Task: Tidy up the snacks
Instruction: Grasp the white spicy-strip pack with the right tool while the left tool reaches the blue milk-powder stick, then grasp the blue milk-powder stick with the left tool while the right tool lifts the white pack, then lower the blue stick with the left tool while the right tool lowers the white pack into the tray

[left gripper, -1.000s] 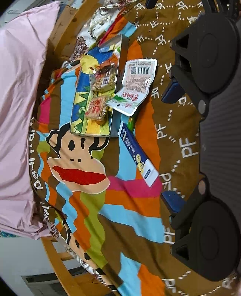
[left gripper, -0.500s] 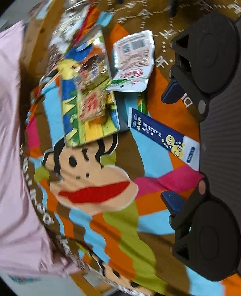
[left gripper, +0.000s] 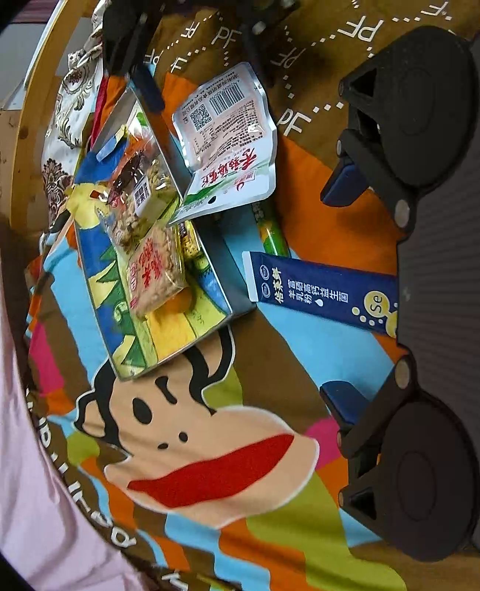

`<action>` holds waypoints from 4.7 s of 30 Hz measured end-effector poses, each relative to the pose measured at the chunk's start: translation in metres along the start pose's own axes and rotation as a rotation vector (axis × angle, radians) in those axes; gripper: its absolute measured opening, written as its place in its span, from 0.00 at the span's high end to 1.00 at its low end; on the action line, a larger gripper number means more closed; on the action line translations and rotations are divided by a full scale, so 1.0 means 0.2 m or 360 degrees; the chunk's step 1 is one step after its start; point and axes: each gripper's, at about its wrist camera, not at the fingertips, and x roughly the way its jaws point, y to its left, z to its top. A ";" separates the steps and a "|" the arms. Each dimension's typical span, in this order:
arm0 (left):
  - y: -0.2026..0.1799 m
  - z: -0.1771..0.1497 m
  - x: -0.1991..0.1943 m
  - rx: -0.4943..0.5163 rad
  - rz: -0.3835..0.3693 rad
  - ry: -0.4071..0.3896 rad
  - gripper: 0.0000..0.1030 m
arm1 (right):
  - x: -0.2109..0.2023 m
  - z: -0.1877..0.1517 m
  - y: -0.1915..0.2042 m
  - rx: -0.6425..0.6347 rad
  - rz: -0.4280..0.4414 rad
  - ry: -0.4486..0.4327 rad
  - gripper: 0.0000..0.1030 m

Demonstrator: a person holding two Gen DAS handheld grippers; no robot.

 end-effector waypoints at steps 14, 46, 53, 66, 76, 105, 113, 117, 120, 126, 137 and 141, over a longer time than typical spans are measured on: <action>0.15 -0.02 0.12 -0.0235 -0.0235 0.0110 0.08 | 0.14 0.02 -0.10 0.0278 0.0402 0.0104 0.01; -0.02 -0.02 0.03 -0.0674 -0.0239 0.0317 0.34 | -0.05 -0.13 0.34 0.0541 -0.0187 0.0329 0.01; 0.02 -0.01 0.06 -0.0720 -0.0231 0.0305 0.24 | 0.00 -0.13 0.33 0.0645 -0.0271 0.0219 0.01; -0.02 -0.03 0.04 -0.0689 -0.0151 0.0288 0.52 | -0.01 -0.15 0.42 0.0728 -0.0405 0.0233 0.05; -0.07 -0.07 -0.05 -0.0836 -0.0141 0.0247 0.62 | -0.09 -0.17 0.49 0.0726 -0.0522 0.0197 0.06; -0.11 0.05 -0.25 -0.0897 -0.0265 -0.0335 0.63 | -0.29 -0.04 0.36 0.0612 -0.0775 -0.0199 0.06; -0.10 0.25 -0.17 -0.0931 -0.0286 -0.0519 0.63 | -0.40 0.10 -0.01 0.0501 -0.0873 -0.0264 0.06; -0.05 0.41 -0.13 -0.0960 -0.0270 -0.0608 0.63 | -0.38 0.11 -0.24 0.0579 -0.0950 -0.0346 0.06; -0.03 0.57 -0.05 -0.0969 -0.0271 -0.0637 0.63 | -0.32 0.09 -0.44 0.0717 -0.0968 -0.0428 0.06; -0.04 0.84 0.20 -0.0990 -0.0269 -0.0600 0.63 | -0.16 0.01 -0.73 0.0803 -0.0956 -0.0352 0.06; -0.15 1.05 0.60 -0.0946 -0.0148 -0.0309 0.63 | 0.02 -0.17 -0.86 0.0906 -0.0824 -0.0196 0.06; -0.22 1.10 0.67 -0.0827 -0.0061 -0.0197 0.62 | 0.04 -0.17 -0.87 0.0892 -0.0806 -0.0204 0.05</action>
